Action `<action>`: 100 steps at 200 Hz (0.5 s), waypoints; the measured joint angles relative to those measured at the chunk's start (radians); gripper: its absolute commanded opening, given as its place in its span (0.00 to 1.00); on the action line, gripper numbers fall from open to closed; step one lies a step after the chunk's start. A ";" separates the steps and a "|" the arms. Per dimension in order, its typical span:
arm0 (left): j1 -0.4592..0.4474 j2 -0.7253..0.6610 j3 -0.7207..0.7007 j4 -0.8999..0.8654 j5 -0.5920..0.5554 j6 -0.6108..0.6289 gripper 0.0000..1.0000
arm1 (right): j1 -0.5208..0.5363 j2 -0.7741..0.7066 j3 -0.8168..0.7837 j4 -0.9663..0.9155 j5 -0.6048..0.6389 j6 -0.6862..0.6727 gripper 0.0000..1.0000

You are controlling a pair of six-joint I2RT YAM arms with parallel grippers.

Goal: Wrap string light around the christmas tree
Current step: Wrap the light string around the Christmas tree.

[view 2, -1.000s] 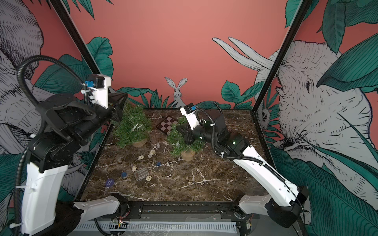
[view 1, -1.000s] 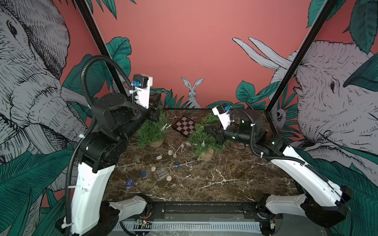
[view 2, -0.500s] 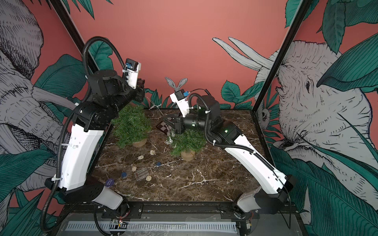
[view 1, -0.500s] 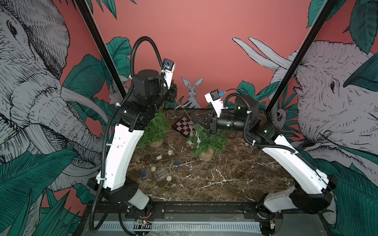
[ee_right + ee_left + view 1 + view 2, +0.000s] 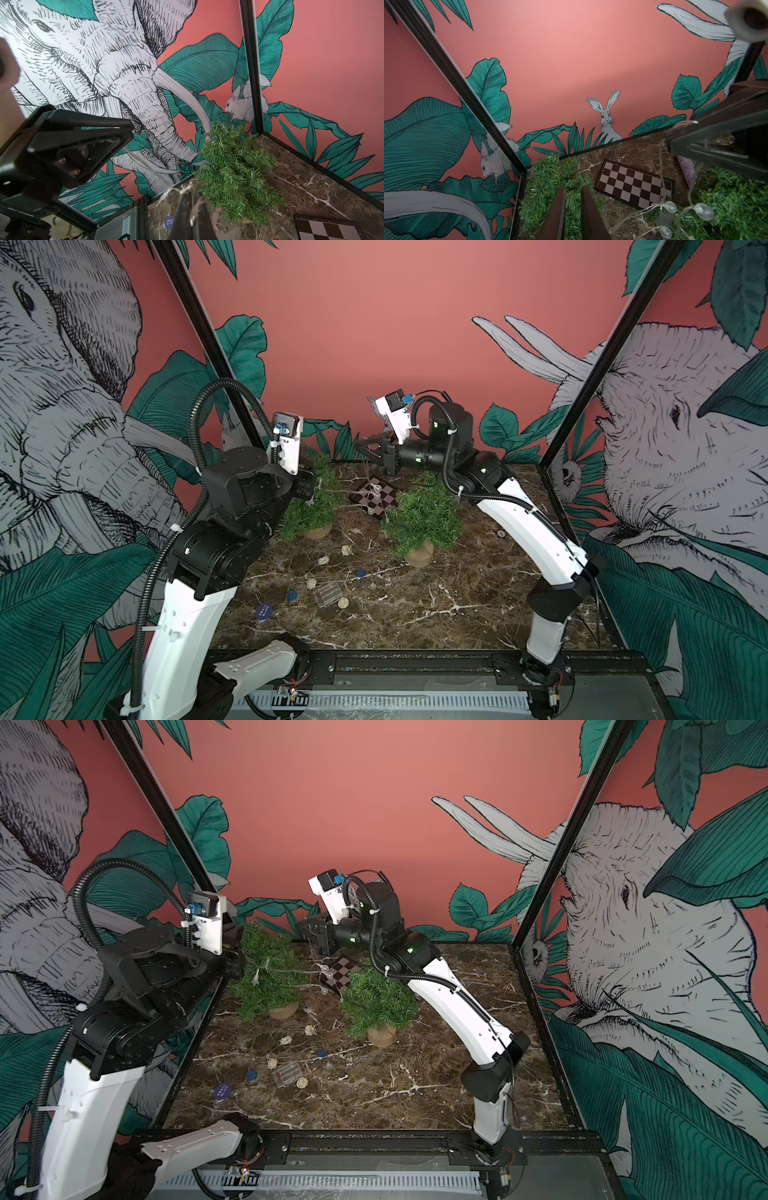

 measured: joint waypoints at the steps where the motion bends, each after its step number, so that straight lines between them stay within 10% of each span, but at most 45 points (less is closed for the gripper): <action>1: 0.000 0.000 -0.002 0.001 0.000 0.000 0.00 | 0.000 0.003 0.005 -0.002 0.000 0.000 0.00; 50: 0.065 0.206 -0.043 0.108 0.096 -0.029 0.00 | -0.014 0.127 0.312 -0.049 -0.016 -0.039 0.00; 100: 0.071 0.434 0.063 0.180 0.197 -0.061 0.00 | -0.125 0.132 0.253 0.193 0.076 -0.056 0.00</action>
